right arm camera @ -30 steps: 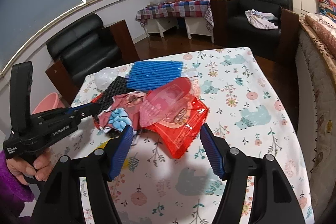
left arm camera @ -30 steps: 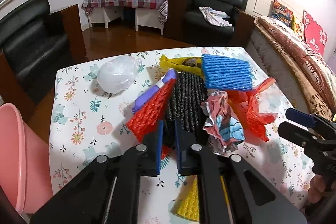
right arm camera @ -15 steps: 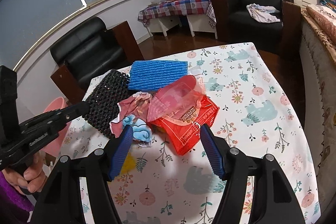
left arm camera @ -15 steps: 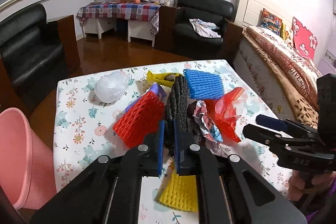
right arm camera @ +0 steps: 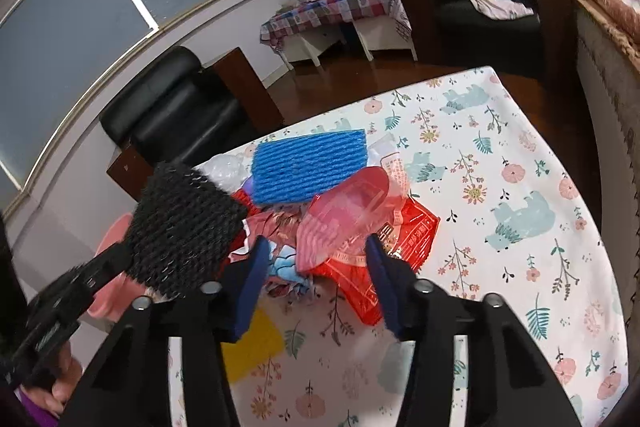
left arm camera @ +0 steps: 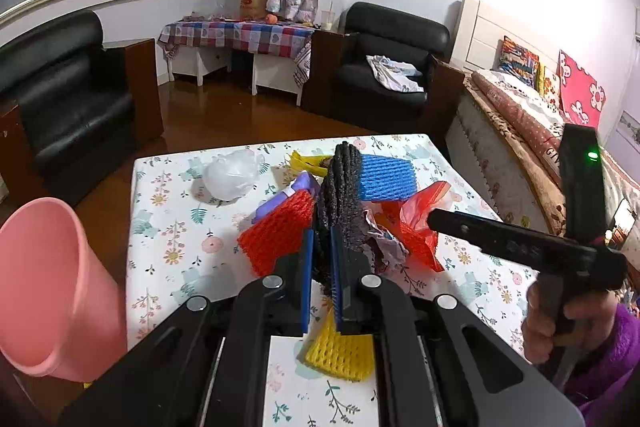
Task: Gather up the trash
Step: 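Grasp the black mesh sponge with the left tool and lift it, then carry black sponge to pink bucket with left tool while right tool grasps red snack bag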
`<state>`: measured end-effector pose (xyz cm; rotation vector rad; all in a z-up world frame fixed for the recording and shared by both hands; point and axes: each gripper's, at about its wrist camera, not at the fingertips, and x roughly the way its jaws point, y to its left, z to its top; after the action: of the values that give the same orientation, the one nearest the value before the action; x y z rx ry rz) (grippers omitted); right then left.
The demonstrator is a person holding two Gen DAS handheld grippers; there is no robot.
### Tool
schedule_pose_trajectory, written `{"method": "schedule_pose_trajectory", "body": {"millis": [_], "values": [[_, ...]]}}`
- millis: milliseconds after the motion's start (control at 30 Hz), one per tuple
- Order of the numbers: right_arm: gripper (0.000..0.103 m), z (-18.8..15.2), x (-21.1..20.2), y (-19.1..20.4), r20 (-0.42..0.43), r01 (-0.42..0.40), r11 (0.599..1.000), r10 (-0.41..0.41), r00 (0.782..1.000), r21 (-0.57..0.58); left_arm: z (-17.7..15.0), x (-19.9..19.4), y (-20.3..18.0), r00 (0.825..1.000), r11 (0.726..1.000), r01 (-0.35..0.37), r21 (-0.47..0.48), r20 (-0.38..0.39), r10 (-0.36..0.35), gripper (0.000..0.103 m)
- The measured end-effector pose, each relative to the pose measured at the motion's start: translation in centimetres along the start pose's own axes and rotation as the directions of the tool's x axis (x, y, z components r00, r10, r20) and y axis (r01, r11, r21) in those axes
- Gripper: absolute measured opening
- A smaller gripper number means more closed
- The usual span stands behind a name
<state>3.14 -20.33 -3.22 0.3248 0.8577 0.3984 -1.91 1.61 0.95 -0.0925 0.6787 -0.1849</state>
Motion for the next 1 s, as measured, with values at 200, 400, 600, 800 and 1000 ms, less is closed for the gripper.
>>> {"method": "schedule_pose_trajectory", "body": {"millis": [200, 400, 600, 800, 1000], "values": [[0.004, -0.1, 1.4, -1.2, -0.056, 0.017, 0.997, -0.013, 0.998, 0.073, -0.1, -1.6, 0.3, 0.999, 1.000, -0.013, -0.007, 0.030, 0.014, 0.008], [0.000, -0.7, -1.1, -0.7, 0.005, 0.035, 0.999, -0.036, 0.999, 0.024, -0.2, -3.0, 0.9, 0.998, 1.000, -0.019, -0.022, 0.060, 0.020, 0.008], [0.000, -0.9, -4.4, 0.4, 0.064, 0.032, 0.999, -0.031, 0.998, -0.014, -0.5, -4.5, 1.8, 0.995, 0.999, -0.023, -0.047, 0.092, 0.028, 0.008], [0.000, -0.5, -6.3, 4.5, 0.081, -0.021, 0.994, 0.030, 0.996, -0.109, -0.9, -6.8, 3.6, 0.988, 0.994, -0.062, -0.087, 0.139, 0.074, 0.008], [0.000, -0.4, -4.7, 11.3, 0.022, -0.135, 0.958, 0.145, 0.989, -0.251, -1.5, -9.8, 7.0, 0.970, 0.975, -0.152, -0.163, 0.163, 0.178, 0.008]]}}
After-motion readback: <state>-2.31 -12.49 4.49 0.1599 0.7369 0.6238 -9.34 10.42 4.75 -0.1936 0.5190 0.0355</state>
